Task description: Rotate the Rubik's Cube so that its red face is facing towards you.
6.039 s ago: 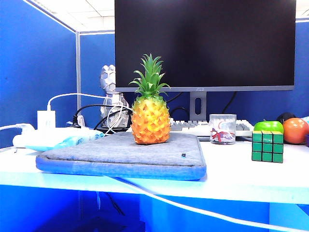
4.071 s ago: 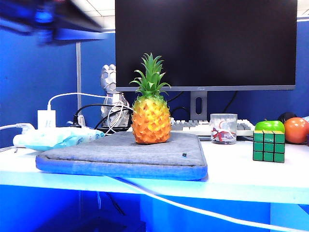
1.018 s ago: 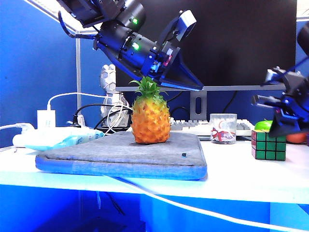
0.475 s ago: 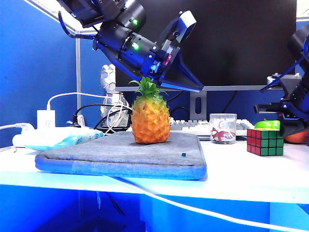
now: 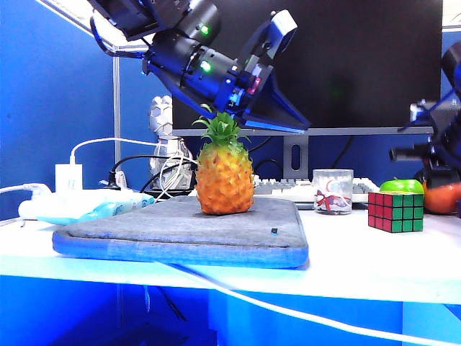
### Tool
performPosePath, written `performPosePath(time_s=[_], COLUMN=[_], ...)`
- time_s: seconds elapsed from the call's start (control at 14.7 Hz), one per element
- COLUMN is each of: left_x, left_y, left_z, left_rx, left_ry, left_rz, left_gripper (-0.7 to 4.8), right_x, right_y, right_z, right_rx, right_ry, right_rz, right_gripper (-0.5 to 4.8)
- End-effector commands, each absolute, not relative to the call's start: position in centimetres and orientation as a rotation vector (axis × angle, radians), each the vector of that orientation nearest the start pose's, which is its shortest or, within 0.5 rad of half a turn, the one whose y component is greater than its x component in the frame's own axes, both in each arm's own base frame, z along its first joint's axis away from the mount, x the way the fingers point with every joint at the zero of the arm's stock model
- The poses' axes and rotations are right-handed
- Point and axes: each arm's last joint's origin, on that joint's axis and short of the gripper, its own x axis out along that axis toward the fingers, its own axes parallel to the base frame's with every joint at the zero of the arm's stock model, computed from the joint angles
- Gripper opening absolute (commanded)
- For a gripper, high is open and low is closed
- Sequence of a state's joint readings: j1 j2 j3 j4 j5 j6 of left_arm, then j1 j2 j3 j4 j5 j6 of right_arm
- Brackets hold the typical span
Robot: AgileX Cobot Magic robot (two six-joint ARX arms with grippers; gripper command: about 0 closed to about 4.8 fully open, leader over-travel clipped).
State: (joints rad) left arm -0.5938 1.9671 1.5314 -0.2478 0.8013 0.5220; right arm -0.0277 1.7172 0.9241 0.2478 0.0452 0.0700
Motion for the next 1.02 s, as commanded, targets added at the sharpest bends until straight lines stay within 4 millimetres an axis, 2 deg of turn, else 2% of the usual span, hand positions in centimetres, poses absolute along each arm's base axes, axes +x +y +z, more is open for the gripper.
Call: performPosePath(time_s=[0.07,0.14,0.41,0.47,0.54,0.61,0.68,0.81,1.02], left_x=[35.0,35.0,35.0,35.0,35.0,35.0,35.0,35.0,35.0], left_y=[-26.5,-26.5,-26.5,-26.5,-26.5,-26.4,-26.5,-26.5,-26.5], left_z=[24.3,24.4,24.4,24.4,24.3,24.3,24.3,24.3,24.3], left_rx=[0.334,0.335,0.334,0.334,0.334,0.332,0.332,0.333,0.332], left_ry=[0.361,0.357,0.359,0.359,0.363,0.367,0.369,0.368,0.369], left_rz=[-1.5,-1.498,-1.499,-1.499,-1.5,-1.5,-1.501,-1.501,-1.502], left_gripper=[1.11,1.11,1.11,1.11,1.11,1.11,1.11,1.11,1.11], right_x=[35.8,34.8,33.2,33.1,33.0,33.0,33.0,33.6,34.9], right_y=[-1.1,-0.6,1.5,1.8,2.8,3.4,4.2,5.0,5.0], right_z=[20.9,21.7,23.3,23.5,23.6,23.6,23.6,23.0,20.0], right_rx=[0.043,0.042,0.141,0.159,0.207,0.226,0.239,0.225,0.234], right_ry=[0.595,0.638,0.675,0.677,0.679,0.682,0.679,0.66,0.729], right_rz=[-0.083,-0.066,0.072,0.09,0.136,0.176,0.226,0.228,0.185], right_gripper=[-0.06,-0.06,-0.03,0.2,0.23,-0.08,-0.06,-0.06,-0.06])
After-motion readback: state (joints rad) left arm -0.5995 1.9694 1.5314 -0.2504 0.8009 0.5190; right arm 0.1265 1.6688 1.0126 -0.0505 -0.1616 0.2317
